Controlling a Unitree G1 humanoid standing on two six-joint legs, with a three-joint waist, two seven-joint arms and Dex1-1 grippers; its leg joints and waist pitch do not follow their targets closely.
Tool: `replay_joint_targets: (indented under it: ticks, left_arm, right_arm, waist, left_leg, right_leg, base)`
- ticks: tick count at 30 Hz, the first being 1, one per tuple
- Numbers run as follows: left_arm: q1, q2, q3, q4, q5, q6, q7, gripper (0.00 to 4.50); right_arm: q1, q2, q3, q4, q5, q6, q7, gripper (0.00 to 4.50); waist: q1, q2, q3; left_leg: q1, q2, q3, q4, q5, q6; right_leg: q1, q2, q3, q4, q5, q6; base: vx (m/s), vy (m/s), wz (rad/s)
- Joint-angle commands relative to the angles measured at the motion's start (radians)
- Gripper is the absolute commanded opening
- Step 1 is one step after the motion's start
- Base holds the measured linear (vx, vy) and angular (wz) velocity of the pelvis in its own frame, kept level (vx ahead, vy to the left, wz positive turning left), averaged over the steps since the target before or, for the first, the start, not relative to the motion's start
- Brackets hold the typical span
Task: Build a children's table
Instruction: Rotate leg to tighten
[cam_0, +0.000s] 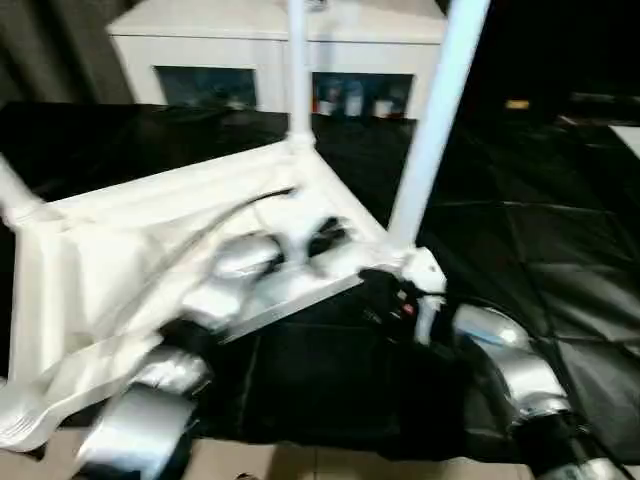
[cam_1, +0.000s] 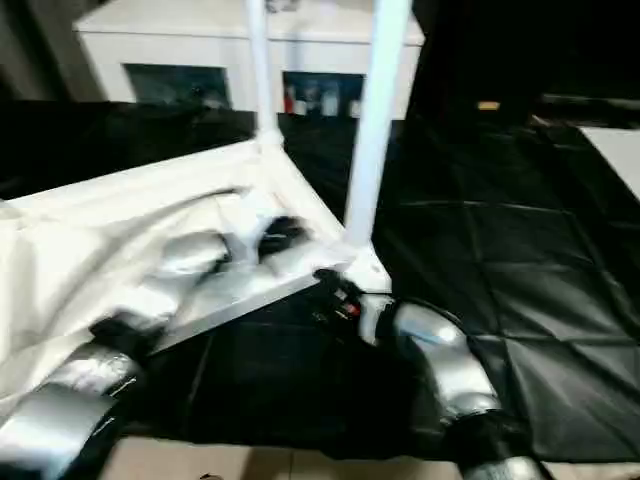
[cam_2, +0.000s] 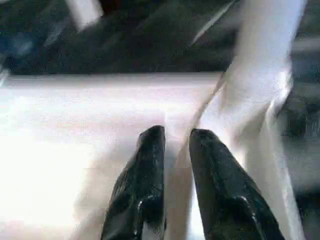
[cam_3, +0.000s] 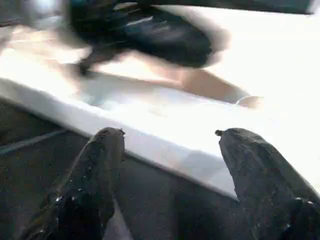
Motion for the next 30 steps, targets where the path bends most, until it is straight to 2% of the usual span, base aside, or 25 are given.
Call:
replay_joint_targets:
  ticks: [1,2,3,4,5,6,8,9,10,11,12,15,17,20,21,22,23,24,25,27,30]
  left_arm:
    - [0.037,0.003,0.021,-0.141,-0.046,0.07,-0.03,0.99]
    - [0.07,0.008,0.021,-0.193,-0.075,0.087,-0.051,0.99]
    - [0.105,0.016,0.012,-0.244,-0.109,0.095,-0.077,0.99]
    - [0.138,0.024,-0.002,-0.287,-0.138,0.105,-0.102,0.99]
    - [0.167,0.033,-0.023,-0.324,-0.155,0.107,-0.126,0.99]
    - [0.185,0.042,-0.037,-0.351,-0.166,0.113,-0.135,0.99]
    - [0.194,0.046,-0.045,-0.365,-0.17,0.118,-0.139,0.99]
    - [0.202,0.046,-0.049,-0.396,-0.171,0.147,-0.123,0.99]
    - [0.204,0.033,-0.057,-0.432,-0.164,0.176,-0.094,0.99]
    - [0.204,0.033,-0.057,-0.432,-0.164,0.176,-0.094,0.99]
    - [0.211,0.02,-0.059,-0.481,-0.159,0.219,-0.084,0.99]
    - [0.216,0.005,-0.06,-0.533,-0.162,0.268,-0.077,0.99]
    - [0.217,0.008,-0.065,-0.558,-0.173,0.287,-0.071,0.99]
    - [0.228,0.028,-0.069,-0.594,-0.178,0.303,-0.06,0.99]
    - [0.231,0.035,-0.07,-0.601,-0.179,0.307,-0.056,0.99]
    - [0.237,0.042,-0.071,-0.611,-0.181,0.311,-0.056,0.99]
    - [0.237,0.042,-0.071,-0.611,-0.181,0.311,-0.056,0.99]
    - [0.243,0.046,-0.072,-0.626,-0.18,0.324,-0.05,0.99]
    - [0.247,0.046,-0.072,-0.638,-0.177,0.332,-0.043,0.99]
    - [0.258,0.035,-0.063,-0.65,-0.168,0.346,-0.021,0.99]
    - [0.267,0.033,-0.059,-0.655,-0.162,0.358,-0.016,0.99]
  right_arm:
    - [-0.029,0.015,-0.013,0.04,-0.014,-0.022,-0.046,3.36]
    - [-0.044,0.023,-0.021,0.062,-0.02,-0.027,-0.072,3.36]
    - [-0.06,0.028,-0.029,0.085,-0.029,-0.034,-0.102,3.36]
    - [-0.077,0.032,-0.039,0.111,-0.037,-0.036,-0.134,3.36]
    - [-0.098,0.03,-0.047,0.146,-0.055,-0.043,-0.177,3.36]
    - [-0.111,0.028,-0.052,0.168,-0.067,-0.049,-0.205,3.36]
    - [-0.118,0.026,-0.054,0.18,-0.074,-0.051,-0.22,3.36]
    - [-0.14,0.022,-0.063,0.219,-0.088,-0.058,-0.262,3.36]
    - [-0.195,0.012,-0.088,0.317,-0.115,-0.062,-0.38,3.36]
    - [-0.196,0.011,-0.088,0.318,-0.115,-0.062,-0.381,3.36]
    - [-0.231,0.009,-0.107,0.382,-0.122,-0.071,-0.444,3.36]
    - [-0.277,0.004,-0.125,0.459,-0.128,-0.093,-0.511,3.36]
    - [-0.312,0.001,-0.133,0.516,-0.128,-0.117,-0.54,3.36]
    - [-0.372,-0.011,-0.143,0.606,-0.128,-0.153,-0.564,3.36]
    - [-0.383,-0.013,-0.146,0.625,-0.132,-0.161,-0.57,3.36]
    - [-0.397,-0.018,-0.149,0.65,-0.136,-0.168,-0.58,3.36]
    - [-0.397,-0.018,-0.149,0.65,-0.136,-0.168,-0.58,3.36]
    - [-0.417,-0.023,-0.15,0.688,-0.142,-0.183,-0.601,3.36]
    - [-0.434,-0.027,-0.149,0.715,-0.147,-0.197,-0.615,3.36]
    - [-0.462,-0.013,-0.164,0.727,-0.121,-0.225,-0.548,3.36]
    - [-0.463,0.009,-0.175,0.699,-0.084,-0.235,-0.432,3.36]
  waist:
    - [0.003,-0.009,-0.071]
    - [0.011,-0.002,-0.068]
    - [0.013,-0.002,-0.064]
    - [0.018,-0.005,-0.061]
    - [0.018,-0.004,-0.061]
    - [0.017,-0.004,-0.058]
    - [0.018,-0.002,-0.056]
    - [0.014,-0.002,-0.058]
    - [0.009,-0.003,-0.059]
    - [0.007,-0.005,-0.059]
    - [0.011,-0.005,-0.058]
    - [0.012,-0.007,-0.059]
    - [0.009,-0.013,-0.06]
    - [0.008,-0.016,-0.065]
    - [0.009,-0.013,-0.067]
    - [0.009,-0.02,-0.068]
    - [0.01,-0.019,-0.068]
    - [0.012,-0.023,-0.068]
    - [0.011,-0.02,-0.071]
    - [0.011,-0.028,-0.069]
    - [0.01,-0.025,-0.069]
  left_leg:
    - [0.026,0.041,-0.011,-0.065,-0.091,0.11]
    - [0.037,0.044,-0.009,-0.07,-0.147,0.069]
    - [0.037,0.043,-0.008,-0.073,-0.167,0.059]
    - [0.041,0.044,-0.008,-0.078,-0.201,0.031]
    - [0.038,0.044,-0.01,-0.081,-0.209,0.018]
    - [0.04,0.042,-0.009,-0.086,-0.234,-0.007]
    - [0.05,0.038,-0.005,-0.085,-0.277,-0.029]
    - [0.047,0.036,-0.006,-0.085,-0.284,-0.039]
    - [0.035,0.034,-0.011,-0.087,-0.262,-0.048]
    - [0.033,0.032,-0.012,-0.088,-0.262,-0.05]
    - [0.041,0.032,-0.008,-0.084,-0.276,-0.051]
    - [0.042,0.031,-0.006,-0.078,-0.277,-0.051]
    - [0.032,0.027,-0.007,-0.076,-0.259,-0.043]
    - [0.027,0.025,-0.008,-0.07,-0.216,-0.025]
    - [0.027,0.025,-0.007,-0.067,-0.197,-0.017]
    - [0.025,0.024,-0.004,-0.064,-0.177,-0.007]
    - [0.024,0.023,-0.005,-0.062,-0.168,-0.002]
    - [0.023,0.023,-0.003,-0.061,-0.157,0.007]
    - [0.023,0.024,-0.005,-0.06,-0.149,0.008]
    - [0.021,0.025,-0.003,-0.058,-0.143,0.021]
    - [0.02,0.026,-0.004,-0.058,-0.162,0.036]
  right_leg:
    - [0.048,-0.043,0.024,-0.03,-0.043,-0.282]
    - [0.041,-0.042,0.026,-0.036,-0.099,-0.273]
    - [0.039,-0.038,0.027,-0.041,-0.122,-0.264]
    - [0.036,-0.039,0.029,-0.042,-0.155,-0.25]
    - [0.04,-0.04,0.029,-0.04,-0.164,-0.244]
    - [0.036,-0.037,0.029,-0.044,-0.194,-0.227]
    - [0.028,-0.033,0.034,-0.051,-0.224,-0.202]
    - [0.033,-0.034,0.036,-0.049,-0.218,-0.193]
    - [0.043,-0.037,0.034,-0.045,-0.211,-0.185]
    - [0.044,-0.037,0.032,-0.046,-0.221,-0.184]
    - [0.039,-0.038,0.035,-0.052,-0.248,-0.174]
    - [0.035,-0.036,0.037,-0.052,-0.253,-0.166]
    - [0.04,-0.032,0.035,-0.047,-0.24,-0.156]
    - [0.045,-0.032,0.033,-0.038,-0.191,-0.165]
    - [0.044,-0.031,0.032,-0.034,-0.164,-0.174]
    - [0.046,-0.028,0.032,-0.03,-0.136,-0.181]
    - [0.046,-0.027,0.032,-0.028,-0.126,-0.185]
    - [0.047,-0.027,0.032,-0.027,-0.112,-0.189]
    - [0.049,-0.029,0.031,-0.022,-0.102,-0.196]
    - [0.049,-0.027,0.03,-0.022,-0.094,-0.205]
    - [0.051,-0.028,0.03,-0.021,-0.108,-0.204]
  base:
    - [0.0,0.0,0.0]
    - [0.0,0.0,0.0]
    - [0.0,0.0,0.0]
    - [0.0,0.0,0.0]
    - [0.0,0.0,0.0]
    - [0.0,0.0,0.0]
    - [0.0,0.0,0.0]
    - [0.0,0.0,0.0]
    - [0.0,0.0,0.0]
    - [0.0,0.0,0.0]
    - [0.0,0.0,0.0]
    - [0.0,0.0,0.0]
    - [0.0,0.0,0.0]
    - [0.0,0.0,0.0]
    - [0.0,0.0,0.0]
    - [0.0,0.0,0.0]
    - [0.0,0.0,0.0]
    - [0.0,0.0,0.0]
    - [0.0,0.0,0.0]
    - [0.0,0.0,0.0]
    - [0.0,0.0,0.0]
